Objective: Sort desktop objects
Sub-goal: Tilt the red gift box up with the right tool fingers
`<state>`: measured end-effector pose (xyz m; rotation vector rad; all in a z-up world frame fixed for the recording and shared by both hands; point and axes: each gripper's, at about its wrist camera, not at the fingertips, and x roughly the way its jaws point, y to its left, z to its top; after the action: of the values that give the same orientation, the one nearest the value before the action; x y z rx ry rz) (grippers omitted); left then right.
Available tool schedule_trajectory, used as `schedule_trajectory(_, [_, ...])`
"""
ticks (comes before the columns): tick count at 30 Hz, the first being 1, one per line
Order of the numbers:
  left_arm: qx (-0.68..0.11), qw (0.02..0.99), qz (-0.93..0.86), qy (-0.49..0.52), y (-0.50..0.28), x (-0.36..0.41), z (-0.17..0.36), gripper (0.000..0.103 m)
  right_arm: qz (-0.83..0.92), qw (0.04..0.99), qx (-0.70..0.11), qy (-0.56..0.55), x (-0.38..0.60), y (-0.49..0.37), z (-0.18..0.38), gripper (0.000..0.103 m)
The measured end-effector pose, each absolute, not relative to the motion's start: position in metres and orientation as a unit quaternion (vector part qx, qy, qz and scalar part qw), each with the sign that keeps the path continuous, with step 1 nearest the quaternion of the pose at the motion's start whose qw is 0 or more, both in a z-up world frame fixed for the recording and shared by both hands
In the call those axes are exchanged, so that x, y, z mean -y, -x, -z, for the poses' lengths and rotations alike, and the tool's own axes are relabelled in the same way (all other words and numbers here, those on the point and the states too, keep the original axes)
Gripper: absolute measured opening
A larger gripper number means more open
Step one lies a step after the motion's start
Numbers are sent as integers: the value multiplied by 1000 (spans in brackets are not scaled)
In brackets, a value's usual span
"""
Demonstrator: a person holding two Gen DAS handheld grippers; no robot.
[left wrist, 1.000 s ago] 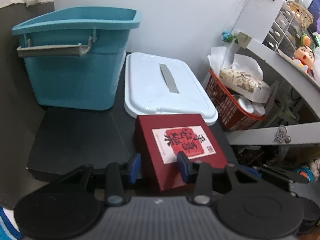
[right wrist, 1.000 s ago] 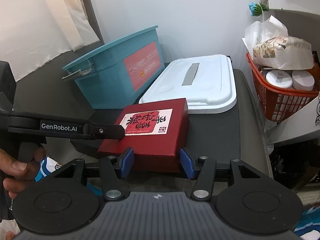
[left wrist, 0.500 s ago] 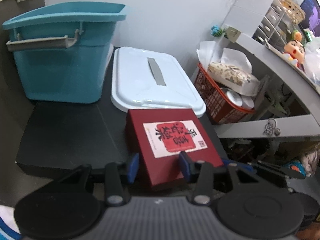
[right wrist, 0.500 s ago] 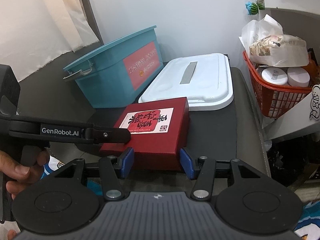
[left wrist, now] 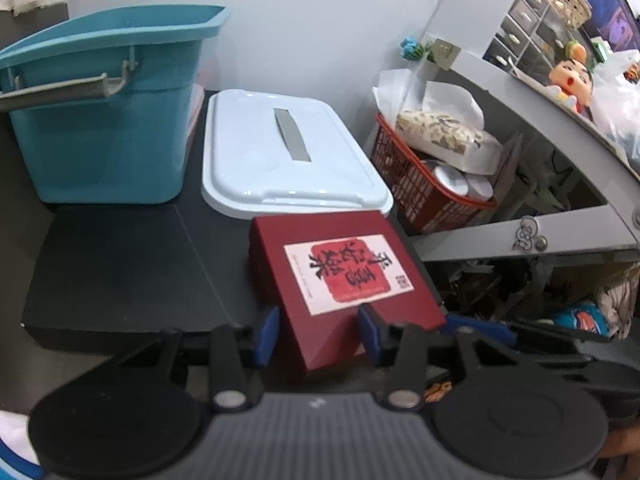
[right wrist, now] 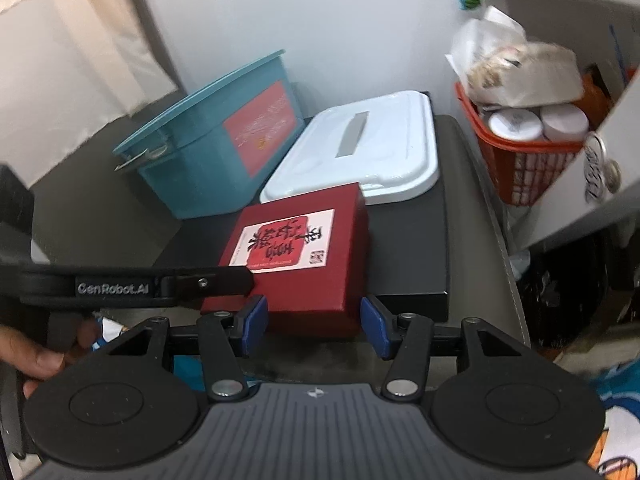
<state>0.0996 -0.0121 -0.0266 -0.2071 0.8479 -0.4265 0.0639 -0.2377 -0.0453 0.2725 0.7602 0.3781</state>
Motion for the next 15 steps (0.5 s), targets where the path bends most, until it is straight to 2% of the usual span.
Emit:
schedule_trajectory(3, [-408, 885, 205, 98, -100, 12, 27, 47, -176, 892, -382, -167, 244, -68, 51, 66])
schedule_trajectory(10, [-406, 885, 203, 99, -102, 11, 27, 45, -176, 869, -396, -239, 255, -74, 63, 66])
schedule_trajectory(15, [-406, 887, 197, 104, -105, 8, 26, 44, -179, 852, -403, -283, 258, -78, 69, 74])
